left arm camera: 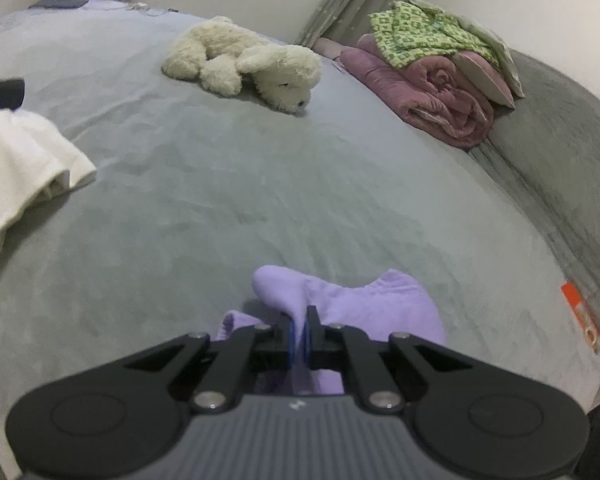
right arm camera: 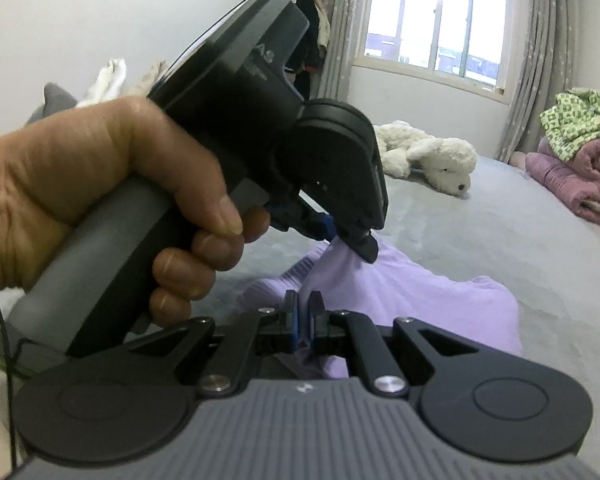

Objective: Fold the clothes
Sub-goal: 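Grasp the folded lavender pants edge with the left gripper and lift it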

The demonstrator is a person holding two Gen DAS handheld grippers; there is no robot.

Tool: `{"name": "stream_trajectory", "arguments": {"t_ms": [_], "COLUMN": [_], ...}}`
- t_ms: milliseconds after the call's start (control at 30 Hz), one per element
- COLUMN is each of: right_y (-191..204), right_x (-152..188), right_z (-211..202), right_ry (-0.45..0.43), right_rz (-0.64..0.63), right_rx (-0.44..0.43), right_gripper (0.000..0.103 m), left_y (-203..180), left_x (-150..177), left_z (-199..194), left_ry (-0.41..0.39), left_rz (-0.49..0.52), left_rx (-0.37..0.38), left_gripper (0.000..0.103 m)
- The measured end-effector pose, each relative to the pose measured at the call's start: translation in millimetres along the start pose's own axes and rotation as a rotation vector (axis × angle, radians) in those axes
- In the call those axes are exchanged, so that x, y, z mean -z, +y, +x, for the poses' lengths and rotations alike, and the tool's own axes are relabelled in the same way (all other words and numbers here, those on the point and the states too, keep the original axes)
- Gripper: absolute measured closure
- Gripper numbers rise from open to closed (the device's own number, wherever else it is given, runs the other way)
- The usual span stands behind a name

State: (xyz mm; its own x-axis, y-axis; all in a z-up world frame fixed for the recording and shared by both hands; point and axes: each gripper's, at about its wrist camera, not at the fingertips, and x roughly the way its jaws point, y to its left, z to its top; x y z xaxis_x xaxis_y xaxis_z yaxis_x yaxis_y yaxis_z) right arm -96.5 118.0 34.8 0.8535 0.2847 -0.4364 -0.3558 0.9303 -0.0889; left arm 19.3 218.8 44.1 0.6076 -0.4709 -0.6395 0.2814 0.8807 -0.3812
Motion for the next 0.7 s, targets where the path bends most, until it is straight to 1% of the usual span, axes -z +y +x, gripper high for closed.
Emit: {"name": "stream_trajectory", "arguments": {"t_ms": [133, 333, 467, 533, 567, 667, 700], "right_y": [-1.3, -2.2, -5.8, -6.1, -4.6, -0.9, -1.3], "right_x": [-3.3, -4.0, -4.2, -5.2, -4.6, -2.1, -2.1], "right_z": [0.3, 12.2, 11.6, 12.0, 14.0, 19.8, 19.9], "right_ry": [0.0, 0.024, 0.0, -0.008, 0.002, 0.039, 0.041], "right_rz": [0.026, 0.039, 0.058, 0.062, 0.052, 0.034, 0.042], "right_rx": [-0.023, -0.031, -0.039, -0.046, -0.046, -0.049, -0.057], "right_gripper": [0.097, 0.096, 0.096, 0.096, 0.096, 0.092, 0.088], "left_y": [0.4, 0.7, 0.4, 1.9, 2.5, 2.8, 2.9], "left_x": [1.2, 1.1, -0.1, 0.6, 1.2, 2.6, 2.1], "left_z": [-1.1, -0.8, -7.3, -7.2, -6.0, -2.5, -3.1], "left_ry": [0.006, 0.008, -0.019, -0.018, -0.012, 0.005, 0.004], "left_rz": [0.042, 0.064, 0.067, 0.067, 0.068, 0.072, 0.071], "left_rx": [-0.032, -0.04, -0.036, -0.046, -0.052, -0.071, -0.075], "left_gripper": [0.098, 0.098, 0.098, 0.098, 0.098, 0.094, 0.093]}}
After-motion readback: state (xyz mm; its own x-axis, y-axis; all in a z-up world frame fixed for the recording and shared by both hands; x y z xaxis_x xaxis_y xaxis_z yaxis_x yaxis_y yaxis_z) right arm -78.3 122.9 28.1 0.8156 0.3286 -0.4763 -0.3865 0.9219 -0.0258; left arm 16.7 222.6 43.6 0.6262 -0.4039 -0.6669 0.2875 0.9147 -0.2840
